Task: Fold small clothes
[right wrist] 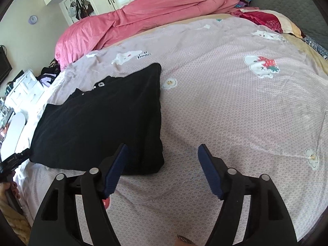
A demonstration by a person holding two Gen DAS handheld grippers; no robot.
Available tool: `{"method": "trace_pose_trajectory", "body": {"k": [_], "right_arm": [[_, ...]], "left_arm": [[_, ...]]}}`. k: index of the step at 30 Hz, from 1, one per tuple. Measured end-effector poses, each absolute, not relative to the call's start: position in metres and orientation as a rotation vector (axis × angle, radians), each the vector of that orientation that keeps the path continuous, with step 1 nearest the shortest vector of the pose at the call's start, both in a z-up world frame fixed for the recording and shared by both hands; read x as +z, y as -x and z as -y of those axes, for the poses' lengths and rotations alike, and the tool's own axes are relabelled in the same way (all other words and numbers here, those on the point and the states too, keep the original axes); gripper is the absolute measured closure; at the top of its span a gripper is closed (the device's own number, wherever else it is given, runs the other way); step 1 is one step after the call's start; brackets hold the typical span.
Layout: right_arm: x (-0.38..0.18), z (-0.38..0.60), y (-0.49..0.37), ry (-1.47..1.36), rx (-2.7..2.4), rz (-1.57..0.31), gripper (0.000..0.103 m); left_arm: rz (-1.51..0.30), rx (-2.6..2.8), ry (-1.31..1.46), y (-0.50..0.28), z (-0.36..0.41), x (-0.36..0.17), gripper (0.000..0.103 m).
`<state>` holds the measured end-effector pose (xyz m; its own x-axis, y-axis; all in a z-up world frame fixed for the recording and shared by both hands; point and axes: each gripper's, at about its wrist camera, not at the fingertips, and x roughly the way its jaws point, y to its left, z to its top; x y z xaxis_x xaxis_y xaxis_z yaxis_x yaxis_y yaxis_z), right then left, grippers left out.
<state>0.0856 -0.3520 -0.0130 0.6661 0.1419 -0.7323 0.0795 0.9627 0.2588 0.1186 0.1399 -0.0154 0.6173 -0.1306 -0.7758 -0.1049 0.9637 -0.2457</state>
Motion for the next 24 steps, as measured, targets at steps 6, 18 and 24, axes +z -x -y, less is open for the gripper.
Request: {"method": "trace_pose_trajectory", "body": {"k": [6, 18, 24], "right_arm": [[-0.001, 0.345, -0.081, -0.268, 0.049, -0.813, 0.024], [0.02, 0.302, -0.073, -0.203, 0.144, -0.76, 0.011], [0.025, 0.275, -0.07, -0.142, 0.184, -0.741, 0.009]], "left_arm": [[-0.881, -0.008, 0.291, -0.115, -0.144, -0.01, 0.048], [-0.828, 0.05, 0.283, -0.112, -0.152, 0.001, 0.023], [-0.803, 0.067, 0.274, -0.11, -0.154, 0.006, 0.018]]}}
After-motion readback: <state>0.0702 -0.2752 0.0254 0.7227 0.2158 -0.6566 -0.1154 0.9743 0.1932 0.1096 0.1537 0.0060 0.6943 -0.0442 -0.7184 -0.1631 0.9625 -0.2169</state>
